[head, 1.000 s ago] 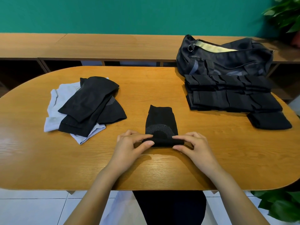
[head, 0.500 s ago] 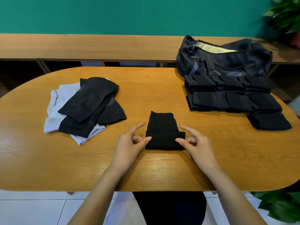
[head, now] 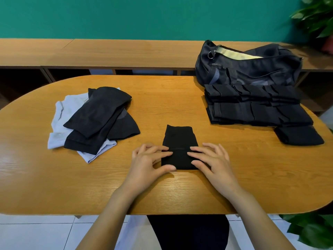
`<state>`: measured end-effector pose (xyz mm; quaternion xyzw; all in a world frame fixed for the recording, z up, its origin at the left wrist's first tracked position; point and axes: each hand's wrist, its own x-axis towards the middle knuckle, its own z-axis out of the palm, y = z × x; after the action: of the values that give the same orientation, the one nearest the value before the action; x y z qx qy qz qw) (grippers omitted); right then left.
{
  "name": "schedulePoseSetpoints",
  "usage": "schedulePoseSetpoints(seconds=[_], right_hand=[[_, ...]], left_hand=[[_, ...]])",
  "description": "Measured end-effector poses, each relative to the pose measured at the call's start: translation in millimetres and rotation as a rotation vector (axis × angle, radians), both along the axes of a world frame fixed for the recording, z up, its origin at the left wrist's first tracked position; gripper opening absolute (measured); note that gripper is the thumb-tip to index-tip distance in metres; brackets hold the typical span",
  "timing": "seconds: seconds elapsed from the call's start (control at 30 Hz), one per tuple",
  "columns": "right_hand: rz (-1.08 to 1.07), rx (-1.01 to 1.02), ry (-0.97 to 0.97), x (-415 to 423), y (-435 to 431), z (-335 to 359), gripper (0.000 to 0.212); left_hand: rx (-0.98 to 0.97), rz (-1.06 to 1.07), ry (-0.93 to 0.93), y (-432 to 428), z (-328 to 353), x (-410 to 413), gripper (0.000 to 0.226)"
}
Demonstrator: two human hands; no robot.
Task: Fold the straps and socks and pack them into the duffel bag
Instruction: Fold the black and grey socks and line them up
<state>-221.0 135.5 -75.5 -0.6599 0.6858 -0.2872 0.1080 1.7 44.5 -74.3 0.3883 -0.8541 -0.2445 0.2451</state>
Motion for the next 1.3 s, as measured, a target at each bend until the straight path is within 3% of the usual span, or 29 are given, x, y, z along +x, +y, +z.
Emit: schedulePoseSetpoints(seconds=[0.1, 0.27, 0.4, 0.63, 0.77, 0.87, 1.0, 1.3], right_hand=[[0.024, 0.079, 0.031, -2, 0, 2, 0.060], [0.036, 0.096, 0.048, -1, -2, 5, 0.070], [0.021, 0.122, 0.017, 0, -2, 8, 0.067], [-0.062, 0.099, -0.145, 2, -1, 16, 0.042], [-0.080, 0.166, -0.159, -1, -1, 14, 0.055], [-0.082, 0.163, -0.127, -2, 1, 15, 0.052], [-0.085, 0.084, -0.208, 0, 0, 19, 0.042], [-0.137, -0.029, -0.347, 9, -6, 15, 0.056]], left_hand=[[0.016, -0.035, -0.071, -1, 1, 3, 0.072], [-0.026, 0.010, -0.022, 0, 1, 2, 0.057], [-0.034, 0.046, 0.022, 1, 0, 0, 0.054], [-0.025, 0.069, 0.055, 4, 5, -1, 0.062], [-0.034, 0.104, 0.070, 4, 5, 0, 0.053], [-0.026, 0.122, 0.103, 4, 6, -1, 0.047], [-0.020, 0.173, 0.156, 6, 8, -2, 0.050], [0.071, 0.275, 0.290, 6, 12, -11, 0.059]])
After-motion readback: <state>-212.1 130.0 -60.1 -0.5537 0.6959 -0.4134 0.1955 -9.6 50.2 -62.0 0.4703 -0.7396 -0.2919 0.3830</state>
